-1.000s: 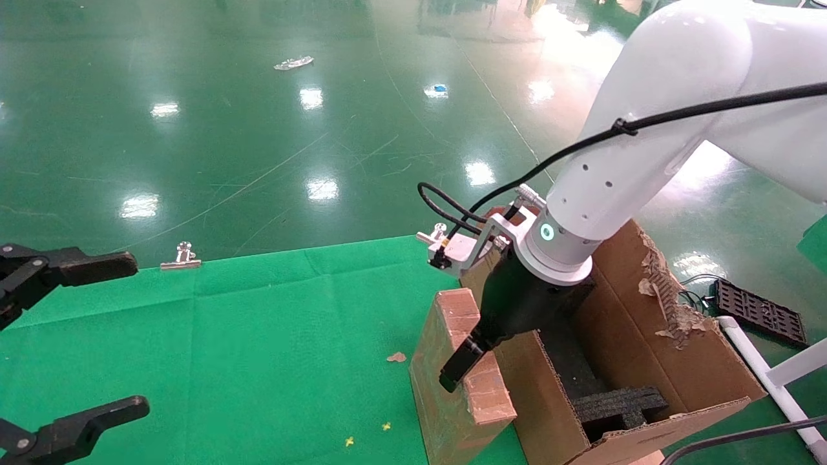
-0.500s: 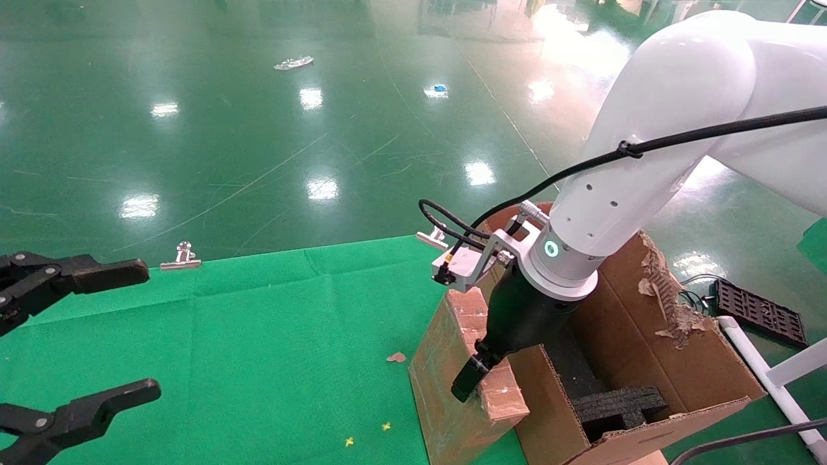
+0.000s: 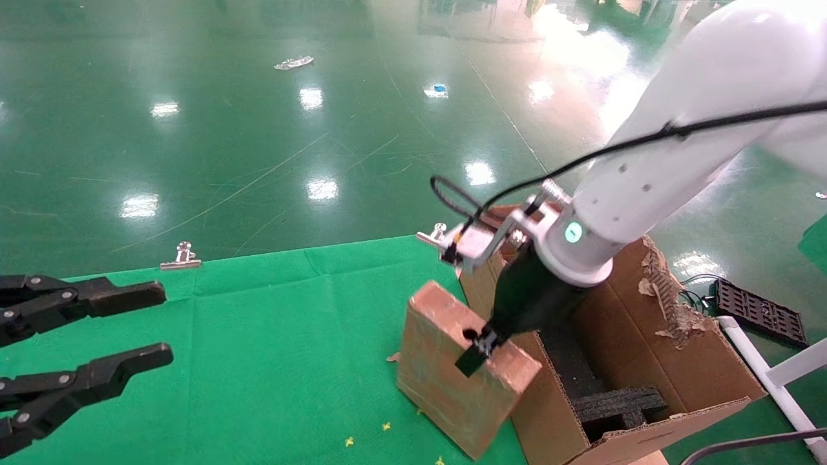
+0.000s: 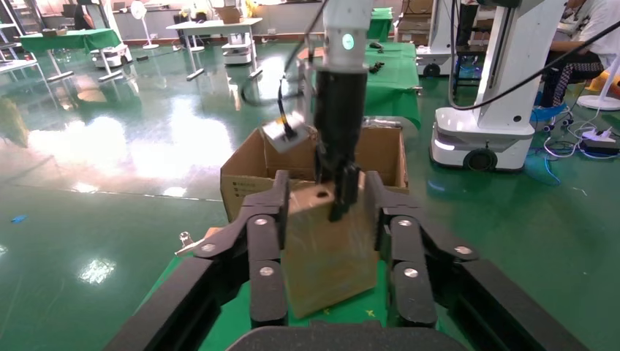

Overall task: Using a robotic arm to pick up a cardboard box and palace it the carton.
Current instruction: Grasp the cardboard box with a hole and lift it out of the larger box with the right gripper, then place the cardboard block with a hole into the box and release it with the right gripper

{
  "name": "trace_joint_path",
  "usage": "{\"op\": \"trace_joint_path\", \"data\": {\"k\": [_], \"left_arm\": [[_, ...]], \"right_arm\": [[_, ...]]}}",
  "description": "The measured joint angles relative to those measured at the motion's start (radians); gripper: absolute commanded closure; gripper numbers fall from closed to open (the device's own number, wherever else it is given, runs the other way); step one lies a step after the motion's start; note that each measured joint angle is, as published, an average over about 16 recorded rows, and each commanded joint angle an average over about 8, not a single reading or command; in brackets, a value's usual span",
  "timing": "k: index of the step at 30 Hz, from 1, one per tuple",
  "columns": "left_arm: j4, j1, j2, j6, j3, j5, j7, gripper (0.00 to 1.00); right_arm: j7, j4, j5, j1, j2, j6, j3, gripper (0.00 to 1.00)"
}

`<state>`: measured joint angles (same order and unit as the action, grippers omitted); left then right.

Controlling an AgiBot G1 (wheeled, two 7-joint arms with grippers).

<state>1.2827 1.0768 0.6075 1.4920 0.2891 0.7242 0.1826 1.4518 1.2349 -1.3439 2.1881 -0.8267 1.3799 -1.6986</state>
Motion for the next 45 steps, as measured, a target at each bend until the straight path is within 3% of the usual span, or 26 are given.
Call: {"op": "trace_joint_path", "data": {"k": [14, 23, 31, 45], "left_arm": [[0.000, 0.000, 0.000, 0.000, 0.001, -0.001, 0.000, 1.00], [0.000, 0.000, -0.001, -0.001, 0.001, -0.001, -0.001, 0.99], [0.000, 0.000, -0.001, -0.001, 0.002, -0.001, -0.001, 0.03], [0.000, 0.001, -0.001, -0.001, 0.003, -0.002, -0.001, 0.00]], "right_arm": [[-0.209, -0.240, -0.051, 0.242, 0.144, -0.019, 0.110, 1.00], [-0.258, -0.398, -0.146, 0.267, 0.199, 0.027, 0.072, 1.00], [-0.263, -0.489, -0.173, 0.176, 0.218, 0.050, 0.021, 1.00], [-0.246, -0.625, -0.190, -0.020, 0.170, -0.015, -0.038, 1.00]]}}
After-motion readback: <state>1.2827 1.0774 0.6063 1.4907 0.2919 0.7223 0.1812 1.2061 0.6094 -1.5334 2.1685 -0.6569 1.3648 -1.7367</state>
